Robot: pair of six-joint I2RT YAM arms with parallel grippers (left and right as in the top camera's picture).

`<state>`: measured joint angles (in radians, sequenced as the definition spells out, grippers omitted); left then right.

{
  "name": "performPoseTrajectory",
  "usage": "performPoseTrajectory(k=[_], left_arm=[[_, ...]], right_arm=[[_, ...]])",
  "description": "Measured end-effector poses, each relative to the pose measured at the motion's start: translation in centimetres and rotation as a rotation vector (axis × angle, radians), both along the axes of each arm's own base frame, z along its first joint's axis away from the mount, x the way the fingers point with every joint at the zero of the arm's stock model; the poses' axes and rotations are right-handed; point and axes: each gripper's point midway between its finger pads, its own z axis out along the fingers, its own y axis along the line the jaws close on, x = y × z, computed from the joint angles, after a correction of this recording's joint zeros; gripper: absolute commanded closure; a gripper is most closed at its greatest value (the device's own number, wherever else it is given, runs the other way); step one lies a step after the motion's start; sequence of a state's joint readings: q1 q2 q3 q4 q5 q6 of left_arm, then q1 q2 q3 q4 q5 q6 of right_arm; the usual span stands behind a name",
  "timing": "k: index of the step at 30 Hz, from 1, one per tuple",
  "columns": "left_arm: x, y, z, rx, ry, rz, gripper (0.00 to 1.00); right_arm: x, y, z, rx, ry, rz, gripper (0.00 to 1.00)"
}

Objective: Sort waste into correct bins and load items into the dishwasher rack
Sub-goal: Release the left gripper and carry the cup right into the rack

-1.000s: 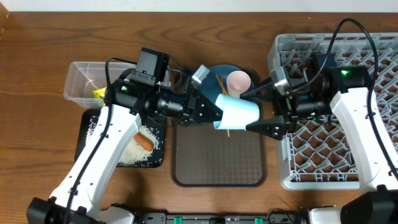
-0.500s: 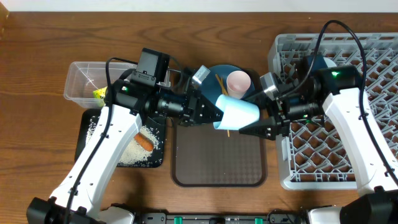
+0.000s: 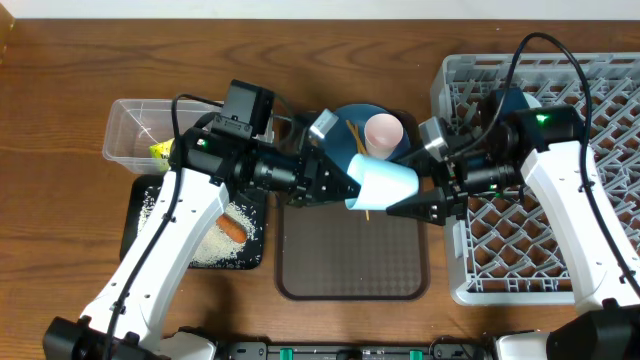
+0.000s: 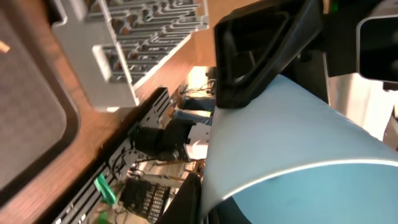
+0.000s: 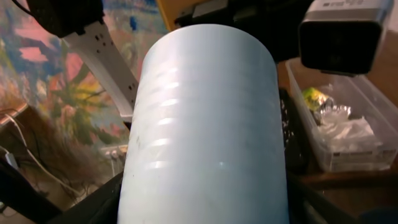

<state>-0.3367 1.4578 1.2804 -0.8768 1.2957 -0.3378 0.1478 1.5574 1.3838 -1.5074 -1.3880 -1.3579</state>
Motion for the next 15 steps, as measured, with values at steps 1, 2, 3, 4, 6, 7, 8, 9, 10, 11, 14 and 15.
performPoseTrajectory(k=[1,2,3,4,6,7,8,9,10,11,14,15], left_arm=[[-0.1,0.1,-0.2,0.01,0.009,0.002,0.93],[-0.2,0.2,-0.4,0.02,0.014,0.003,0.92],[-0.3,0.2,-0.5,0.028,0.017,0.004,0.92],[-0.3,0.3,-0.7,0.036,0.017,0.004,0.92],[-0.3,0.4,-0.9,0.052,0.017,0.008,0.92],[-0.3,0.4,-1.1,0.06,0.017,0.01,0.92],[-0.3,0.5,-1.3,0.07,0.017,0.013,0.92],[-0.3,0.6,-1.4,0.08,0.018,0.016,0.92],[-0.4,0.6,-1.6,0.091,0.018,0.015,0.92],[-0.5,0.5,-1.8,0.103,0.016,0.014,0.92],[-0.8,0.6,-3.1,0.177,0.008,0.015,0.92],[-0.9,0.5,-3.3,0.19,0.001,0.011,0.92]], right_arm=[[0.0,-0.1,-0.2,-0.01,0.008,-0.004,0.59],[0.1,-0.2,-0.3,-0.019,0.013,-0.007,0.59],[0.1,-0.3,-0.4,-0.024,0.018,-0.009,0.59],[0.1,-0.3,-0.5,-0.028,0.021,-0.01,0.59],[0.1,-0.4,-0.6,-0.032,0.022,-0.011,0.59],[0.1,-0.4,-0.6,-0.033,0.023,-0.012,0.59],[0.1,-0.4,-0.6,-0.034,0.024,-0.012,0.6],[0.1,-0.4,-0.7,-0.04,0.024,-0.012,0.59],[0.1,-0.4,-0.8,-0.044,0.025,-0.012,0.6],[0.1,-0.4,-0.8,-0.048,0.025,-0.011,0.59],[0.7,-0.9,-0.5,-0.027,0.029,-0.039,0.6],[1.0,-1.2,-0.4,-0.02,0.029,-0.054,0.6]])
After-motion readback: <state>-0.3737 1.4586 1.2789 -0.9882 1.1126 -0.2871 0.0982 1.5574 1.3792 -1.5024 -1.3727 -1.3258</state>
